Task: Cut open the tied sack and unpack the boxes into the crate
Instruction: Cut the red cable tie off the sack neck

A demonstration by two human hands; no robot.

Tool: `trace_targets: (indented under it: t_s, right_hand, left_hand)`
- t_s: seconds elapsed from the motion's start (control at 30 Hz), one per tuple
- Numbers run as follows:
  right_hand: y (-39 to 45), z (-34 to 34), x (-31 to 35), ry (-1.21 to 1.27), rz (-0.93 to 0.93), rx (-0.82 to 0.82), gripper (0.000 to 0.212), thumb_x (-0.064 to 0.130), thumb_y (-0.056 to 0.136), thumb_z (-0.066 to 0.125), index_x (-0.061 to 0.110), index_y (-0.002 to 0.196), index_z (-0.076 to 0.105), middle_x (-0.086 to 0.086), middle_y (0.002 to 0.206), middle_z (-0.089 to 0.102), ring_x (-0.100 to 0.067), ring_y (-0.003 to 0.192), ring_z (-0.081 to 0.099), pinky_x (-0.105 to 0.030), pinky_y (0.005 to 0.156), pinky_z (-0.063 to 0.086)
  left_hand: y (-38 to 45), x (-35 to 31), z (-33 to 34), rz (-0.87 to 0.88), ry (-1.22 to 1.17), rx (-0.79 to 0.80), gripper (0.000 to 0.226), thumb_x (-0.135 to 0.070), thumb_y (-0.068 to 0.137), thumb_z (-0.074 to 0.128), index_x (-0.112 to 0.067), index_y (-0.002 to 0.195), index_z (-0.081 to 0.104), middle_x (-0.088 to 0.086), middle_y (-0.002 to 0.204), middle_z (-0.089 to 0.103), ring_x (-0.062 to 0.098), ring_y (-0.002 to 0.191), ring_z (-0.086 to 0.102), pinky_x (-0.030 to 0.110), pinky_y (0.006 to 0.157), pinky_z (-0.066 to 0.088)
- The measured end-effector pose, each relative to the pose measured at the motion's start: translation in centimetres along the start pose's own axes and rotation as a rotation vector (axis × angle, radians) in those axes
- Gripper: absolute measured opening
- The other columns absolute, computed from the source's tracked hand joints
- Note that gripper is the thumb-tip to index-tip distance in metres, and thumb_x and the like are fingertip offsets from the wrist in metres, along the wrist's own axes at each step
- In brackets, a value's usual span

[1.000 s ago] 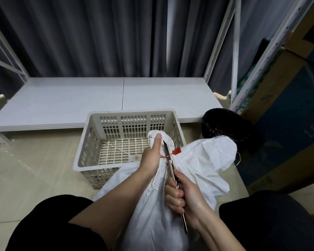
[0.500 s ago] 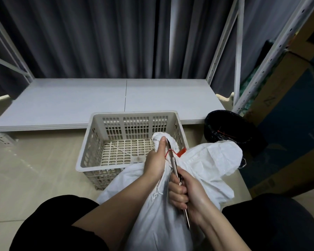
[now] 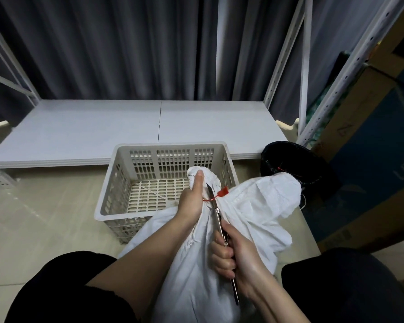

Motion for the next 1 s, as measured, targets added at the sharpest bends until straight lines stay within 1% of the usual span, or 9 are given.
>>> trace_targets:
  t_s: [0.17,0.27,0.4,0.53,0.63,0.7,0.8,0.9,1.0]
  right_hand:
    - [-1.5,0.0,-0.5,-0.017,0.036,0.022,0.036,0.040,0.084,0.043,0.017,0.058,0.034,0.006,0.042,0.017,-0.005,0.028,0.013,-0.007,0.031,0.012]
    - [-2.8,0.8,0.5,-0.023,0.025,0.121,0.042,0.039,0.090,0.038,0.016,0.054,0.037,0.005,0.041,0.018,-0.005,0.028,0.014,-0.007,0.030,0.014]
    - [-2.8,0.0,3.5,-0.012,-0.079,0.065,0.042,0.042,0.088,0.041,0.018,0.054,0.037,0.005,0.043,0.017,-0.004,0.029,0.013,-0.007,0.031,0.012]
    - [-1.4,-0.3,2.8,-0.122,-0.071,0.013,0.043,0.045,0.091,0.039,0.017,0.059,0.037,0.004,0.045,0.019,-0.006,0.029,0.015,-0.010,0.031,0.014]
    - [-0.3,-1.3,2.5,-0.110,-0.069,-0.041,0.042,0.044,0.094,0.037,0.016,0.063,0.039,0.004,0.047,0.019,-0.006,0.031,0.016,-0.012,0.030,0.016]
    - [0.1,-1.7,2.6,-0.097,-0.059,-0.058,0.043,0.043,0.096,0.035,0.017,0.063,0.041,0.005,0.046,0.020,-0.006,0.030,0.017,-0.013,0.031,0.015]
    - [0.3,-2.0,3.2,-0.061,-0.069,-0.073,0.045,0.043,0.097,0.032,0.016,0.063,0.042,0.006,0.041,0.022,-0.005,0.028,0.017,-0.013,0.031,0.013]
    - [0.1,-1.9,3.9,-0.003,-0.079,-0.063,0.047,0.042,0.099,0.029,0.015,0.063,0.043,0.006,0.038,0.024,-0.005,0.025,0.019,-0.013,0.031,0.014]
    - [0.0,-2.4,4.8,-0.031,-0.147,-0.097,0.045,0.043,0.098,0.031,0.016,0.065,0.044,0.006,0.040,0.023,-0.006,0.027,0.019,-0.014,0.033,0.014]
  left_hand:
    - [-0.1,0.3,0.0,0.007,-0.031,0.007,0.056,-0.057,0.095,0.035,-0.014,0.081,0.068,0.003,0.081,0.070,0.015,0.075,0.065,0.024,0.068,0.047]
    - [0.7,0.8,-1.7,-0.091,-0.124,-0.113,0.065,-0.064,0.092,0.033,-0.008,0.095,0.064,0.011,0.097,0.069,0.024,0.086,0.064,0.028,0.074,0.049]
    - [-1.0,0.6,0.8,-0.033,0.036,-0.018,0.058,-0.062,0.092,0.036,-0.014,0.077,0.066,0.007,0.079,0.069,0.023,0.081,0.065,0.030,0.074,0.047]
    - [-0.9,0.9,0.8,-0.067,0.004,0.017,0.072,-0.072,0.085,0.037,-0.010,0.094,0.071,0.009,0.091,0.074,0.022,0.090,0.068,0.034,0.087,0.049]
    - [-0.5,1.2,1.3,-0.125,-0.171,0.144,0.091,-0.087,0.062,0.047,-0.009,0.103,0.071,0.009,0.096,0.075,0.020,0.094,0.071,0.033,0.094,0.051]
    - [-1.3,1.1,1.9,-0.179,-0.304,0.250,0.075,-0.072,0.078,0.048,-0.007,0.109,0.068,0.012,0.100,0.074,0.019,0.096,0.070,0.029,0.089,0.053]
    - [-2.7,0.5,2.8,-0.235,-0.449,0.450,0.071,-0.062,0.088,0.039,-0.003,0.122,0.061,0.022,0.114,0.067,0.029,0.103,0.067,0.038,0.095,0.051]
    - [-3.1,-0.3,2.2,-0.247,-0.597,0.437,0.084,-0.071,0.088,0.020,-0.003,0.114,0.062,0.019,0.108,0.069,0.025,0.093,0.070,0.036,0.084,0.056]
    - [-2.3,0.3,1.6,-0.298,-0.684,0.381,0.086,-0.071,0.089,0.016,-0.003,0.118,0.059,0.019,0.098,0.072,0.029,0.098,0.064,0.041,0.087,0.045]
Point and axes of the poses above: each hand's wrist, its own y-axis towards the middle knuckle, its own z-axis out of the palm, x = y × z, the point moved 7 cm from there along y, towards the middle knuckle
